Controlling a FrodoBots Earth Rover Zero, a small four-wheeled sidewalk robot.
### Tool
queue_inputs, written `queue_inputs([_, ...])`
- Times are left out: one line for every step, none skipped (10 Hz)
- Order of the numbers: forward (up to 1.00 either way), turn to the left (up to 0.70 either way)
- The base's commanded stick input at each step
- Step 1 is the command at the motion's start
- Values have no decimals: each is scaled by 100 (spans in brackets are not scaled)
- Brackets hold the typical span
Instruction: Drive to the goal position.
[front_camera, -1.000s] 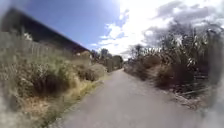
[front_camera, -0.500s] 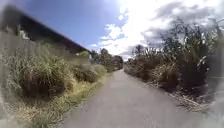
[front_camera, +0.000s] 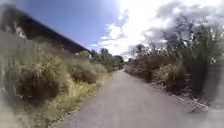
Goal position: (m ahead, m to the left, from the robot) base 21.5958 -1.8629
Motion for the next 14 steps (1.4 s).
queue_inputs([70,0])
queue_inputs([70,0])
queue_inputs([70,0])
queue_inputs([70,0])
queue_inputs([70,0])
queue_inputs([70,0])
queue_inputs([70,0])
queue_inputs([70,0])
queue_inputs([70,0])
queue_inputs([70,0])
queue_inputs([70,-2])
queue_inputs([70,-2])
queue_inputs([70,0])
queue_inputs([70,0])
